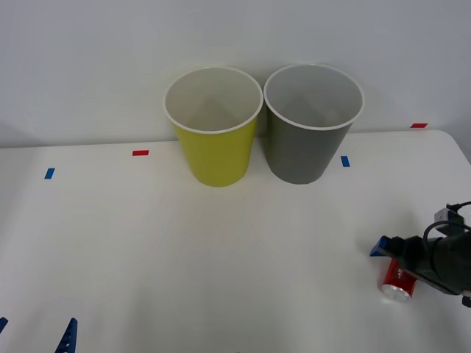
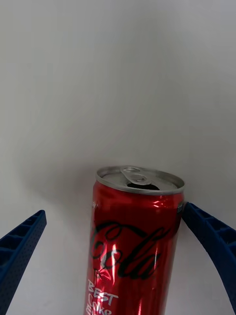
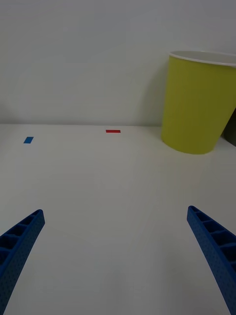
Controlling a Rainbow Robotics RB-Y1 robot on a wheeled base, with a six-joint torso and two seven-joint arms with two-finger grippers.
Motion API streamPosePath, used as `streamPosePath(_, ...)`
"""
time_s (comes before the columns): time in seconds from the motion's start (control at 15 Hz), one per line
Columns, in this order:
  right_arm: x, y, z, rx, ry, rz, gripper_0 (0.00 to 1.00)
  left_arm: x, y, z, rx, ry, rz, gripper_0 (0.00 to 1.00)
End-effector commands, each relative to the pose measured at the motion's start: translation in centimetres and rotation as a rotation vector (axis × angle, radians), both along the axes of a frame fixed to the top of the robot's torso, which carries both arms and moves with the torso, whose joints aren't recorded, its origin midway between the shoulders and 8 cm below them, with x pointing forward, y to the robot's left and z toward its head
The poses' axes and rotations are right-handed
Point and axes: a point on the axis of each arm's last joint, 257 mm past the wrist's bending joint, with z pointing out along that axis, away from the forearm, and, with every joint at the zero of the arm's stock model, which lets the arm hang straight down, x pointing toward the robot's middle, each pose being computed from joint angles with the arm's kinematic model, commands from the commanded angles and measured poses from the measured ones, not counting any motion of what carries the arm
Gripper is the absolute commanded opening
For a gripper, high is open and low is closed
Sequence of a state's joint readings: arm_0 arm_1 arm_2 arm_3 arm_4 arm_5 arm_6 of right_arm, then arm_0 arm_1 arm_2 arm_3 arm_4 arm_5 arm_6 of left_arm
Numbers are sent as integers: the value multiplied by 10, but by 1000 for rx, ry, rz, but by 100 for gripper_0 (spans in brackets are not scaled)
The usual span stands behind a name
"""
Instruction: Put cans in the gray bin and PET bottles in the light green bin.
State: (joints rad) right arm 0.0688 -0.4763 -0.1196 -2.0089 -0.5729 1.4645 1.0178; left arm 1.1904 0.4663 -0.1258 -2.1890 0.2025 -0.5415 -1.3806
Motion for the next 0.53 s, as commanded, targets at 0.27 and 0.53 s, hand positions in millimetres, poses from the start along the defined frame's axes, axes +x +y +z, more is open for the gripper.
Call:
streamPosePath(0.27, -7, -3, -5, -25, 32, 2, 100, 0, 0, 0, 0, 0, 0, 100)
streamPosePath(0.53, -7, -2, -6, -25, 33, 2, 78, 0, 0, 0, 0, 0, 0, 100)
